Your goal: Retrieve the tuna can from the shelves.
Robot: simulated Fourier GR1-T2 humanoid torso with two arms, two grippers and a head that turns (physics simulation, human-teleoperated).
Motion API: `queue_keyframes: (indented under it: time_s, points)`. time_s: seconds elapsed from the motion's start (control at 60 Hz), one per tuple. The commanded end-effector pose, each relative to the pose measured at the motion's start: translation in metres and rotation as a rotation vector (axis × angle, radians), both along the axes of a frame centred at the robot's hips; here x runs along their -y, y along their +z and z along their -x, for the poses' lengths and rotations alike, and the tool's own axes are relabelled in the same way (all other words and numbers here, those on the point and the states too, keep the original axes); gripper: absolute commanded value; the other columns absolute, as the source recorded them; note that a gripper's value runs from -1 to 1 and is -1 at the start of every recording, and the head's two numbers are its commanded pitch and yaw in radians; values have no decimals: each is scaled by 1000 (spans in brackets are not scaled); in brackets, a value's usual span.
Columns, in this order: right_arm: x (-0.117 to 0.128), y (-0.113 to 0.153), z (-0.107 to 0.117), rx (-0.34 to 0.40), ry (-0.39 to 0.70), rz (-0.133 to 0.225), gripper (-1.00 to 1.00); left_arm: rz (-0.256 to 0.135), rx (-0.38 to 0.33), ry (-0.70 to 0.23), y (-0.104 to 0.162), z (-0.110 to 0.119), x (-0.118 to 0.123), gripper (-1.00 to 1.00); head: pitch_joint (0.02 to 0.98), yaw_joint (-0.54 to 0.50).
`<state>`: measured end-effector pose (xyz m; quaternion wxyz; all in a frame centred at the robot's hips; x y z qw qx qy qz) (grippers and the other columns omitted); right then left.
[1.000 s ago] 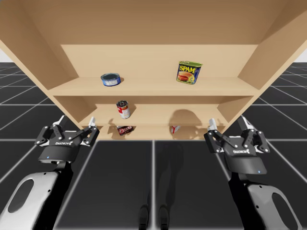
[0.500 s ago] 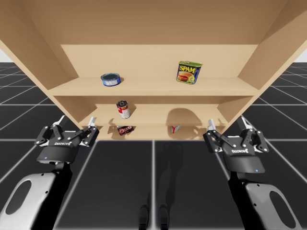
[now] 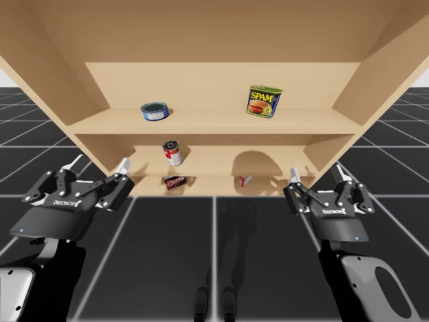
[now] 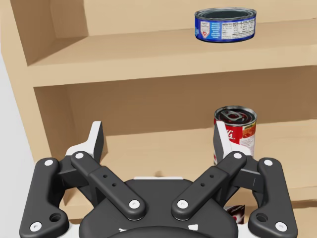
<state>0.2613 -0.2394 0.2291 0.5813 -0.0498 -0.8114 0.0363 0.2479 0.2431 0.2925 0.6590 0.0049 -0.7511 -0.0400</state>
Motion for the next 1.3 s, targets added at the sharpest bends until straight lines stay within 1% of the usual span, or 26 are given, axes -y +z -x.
queue_keyframes:
  time_s: [0.017,0.117,0.167,0.2,0.283,0.367,0.467,0.533,0.583,0.6,0.767,0.85,0.967,1.1,1.15,1.167,1.233,1.3]
  points:
    - [0,-2,0,-4,-5,5,-1000,24,0,-76,31,9,13,-1000,285,254]
    - [1,-2,-1,-5,-7,4,-1000,27,-10,-108,46,9,18,-1000,286,256]
    - [1,-2,-1,-5,-9,5,-1000,18,-12,-112,52,8,20,-1000,286,257]
    - [1,-2,-1,-5,-9,6,-1000,23,-16,-127,58,7,22,-1000,287,257]
    - [1,-3,-1,-6,-10,9,-1000,16,-27,-135,64,3,26,-1000,286,257]
    - [1,-5,-2,-11,-16,18,-1000,13,-48,-146,70,-4,30,-1000,282,262]
    - [2,-6,-3,-9,-20,26,-1000,21,-80,-156,77,-17,36,-1000,277,268]
    - [2,-6,-3,-7,-23,28,-1000,9,-97,-152,81,-25,42,-1000,274,269]
    - [3,-6,-3,-6,-24,31,-1000,10,-109,-159,82,-28,44,-1000,274,268]
    - [3,-6,-3,-5,-27,35,-1000,1,-117,-153,83,-33,47,-1000,274,267]
    - [4,-6,-3,0,-34,41,-1000,-10,-152,-156,86,-49,54,-1000,275,261]
    - [4,-5,-3,1,-36,42,-1000,-3,-181,-155,87,-61,57,-1000,274,259]
    - [5,-5,-3,0,-37,41,-1000,-7,-211,-145,87,-71,62,-1000,274,257]
    - [7,-5,-3,1,-40,39,-1000,-31,-250,-132,84,-84,69,-1000,274,255]
    - [7,-5,-3,2,-41,39,-1000,-31,-260,-134,84,-86,71,-1000,273,254]
    - [8,-5,-3,2,-43,39,-1000,-40,-266,-133,84,-89,72,-1000,273,253]
    - [8,-4,-3,0,-45,38,-1000,-50,-279,-128,84,-92,73,-1000,272,251]
    - [9,-5,-3,-2,-46,38,-1000,-57,-306,-119,82,-99,74,-1000,271,250]
